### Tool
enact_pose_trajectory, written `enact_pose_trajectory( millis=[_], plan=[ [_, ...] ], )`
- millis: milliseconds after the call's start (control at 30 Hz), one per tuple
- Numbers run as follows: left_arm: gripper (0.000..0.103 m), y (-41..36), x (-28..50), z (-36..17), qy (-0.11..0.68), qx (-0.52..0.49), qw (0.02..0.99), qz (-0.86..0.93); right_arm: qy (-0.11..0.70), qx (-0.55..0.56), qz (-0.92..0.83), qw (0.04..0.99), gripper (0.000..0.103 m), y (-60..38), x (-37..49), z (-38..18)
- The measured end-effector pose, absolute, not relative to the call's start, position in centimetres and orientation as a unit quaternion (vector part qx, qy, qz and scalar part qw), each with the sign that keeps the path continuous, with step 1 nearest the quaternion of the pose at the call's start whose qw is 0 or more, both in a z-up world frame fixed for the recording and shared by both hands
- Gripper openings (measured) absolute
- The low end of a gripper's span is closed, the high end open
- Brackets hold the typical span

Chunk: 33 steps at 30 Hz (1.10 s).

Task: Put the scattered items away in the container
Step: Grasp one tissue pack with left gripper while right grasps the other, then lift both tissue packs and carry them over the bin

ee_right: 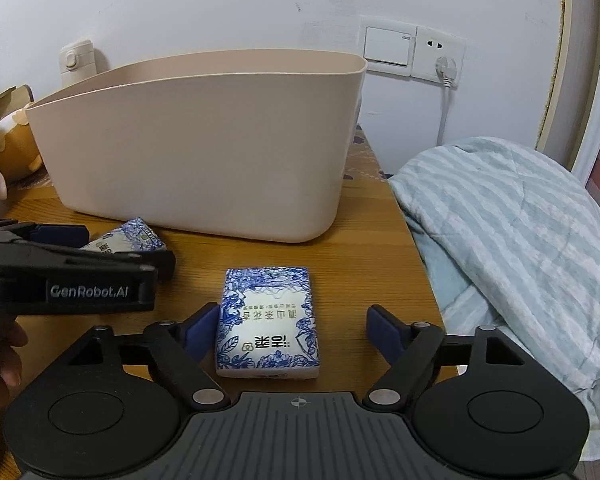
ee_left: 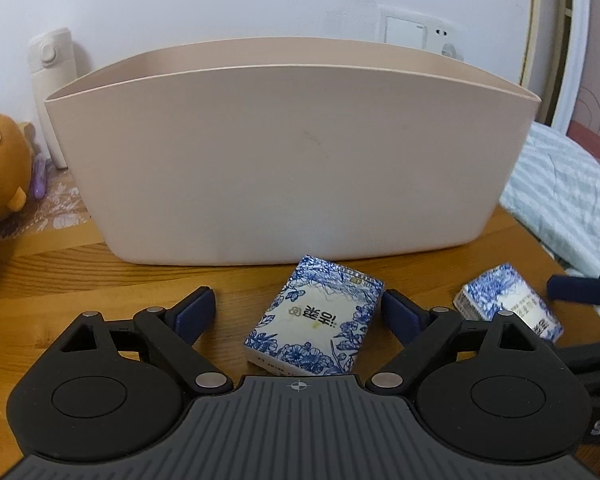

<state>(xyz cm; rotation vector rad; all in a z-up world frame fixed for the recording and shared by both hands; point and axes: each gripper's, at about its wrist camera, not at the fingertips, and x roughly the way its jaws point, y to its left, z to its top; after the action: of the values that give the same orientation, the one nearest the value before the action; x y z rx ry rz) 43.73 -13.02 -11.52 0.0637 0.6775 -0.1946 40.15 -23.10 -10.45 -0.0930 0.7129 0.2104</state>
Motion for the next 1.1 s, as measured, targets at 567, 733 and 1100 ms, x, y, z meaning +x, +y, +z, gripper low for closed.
enact_pose_trajectory(
  millis=[567, 733, 1100],
  plan=[
    [0.046, -11.6, 43.4, -11.2, 0.324, 0.040, 0.939, -0.109, 0.344, -0.039, 0.116, 0.931, 0.042, -22.2, 39.5, -10.2],
    [0.046, -11.6, 42.3, -10.8, 0.320, 0.040, 0.940, -0.108, 0.344, -0.023, 0.127, 0.930, 0.042, -22.3, 39.0, -10.0],
    [0.046, -10.7, 38.4, -7.5, 0.290, 0.061, 0.947, -0.124, 0.318, -0.030, 0.128, 0.939, 0.042, -22.0, 37.3, -6.9]
  ],
)
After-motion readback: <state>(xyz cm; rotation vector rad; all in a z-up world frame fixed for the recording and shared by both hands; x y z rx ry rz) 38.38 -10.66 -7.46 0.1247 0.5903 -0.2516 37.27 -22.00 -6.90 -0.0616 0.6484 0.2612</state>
